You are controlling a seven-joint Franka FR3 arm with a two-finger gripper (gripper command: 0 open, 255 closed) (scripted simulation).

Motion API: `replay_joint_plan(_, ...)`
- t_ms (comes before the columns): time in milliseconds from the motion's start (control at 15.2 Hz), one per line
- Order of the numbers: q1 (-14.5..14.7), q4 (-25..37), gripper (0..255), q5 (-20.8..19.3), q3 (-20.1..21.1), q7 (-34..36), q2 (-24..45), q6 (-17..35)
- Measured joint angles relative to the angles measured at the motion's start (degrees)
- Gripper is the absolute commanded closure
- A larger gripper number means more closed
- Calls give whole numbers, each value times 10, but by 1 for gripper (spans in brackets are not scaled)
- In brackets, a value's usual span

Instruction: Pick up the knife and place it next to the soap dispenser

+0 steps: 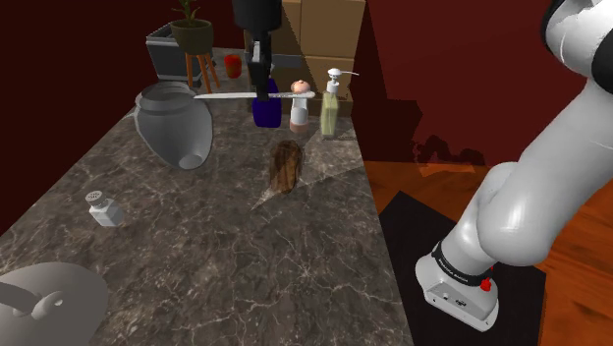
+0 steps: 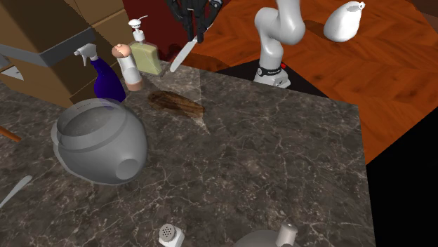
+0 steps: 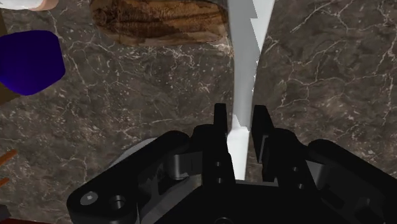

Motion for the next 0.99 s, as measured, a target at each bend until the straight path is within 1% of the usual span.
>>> replay_joint_plan(330, -29, -75, 255, 14, -40, -70, -67, 10)
replay_joint_plan(726, -57, -138, 255, 14, -91, -150, -129, 12)
replay_joint_plan(990, -78, -161, 255, 6, -130, -209, -154, 11)
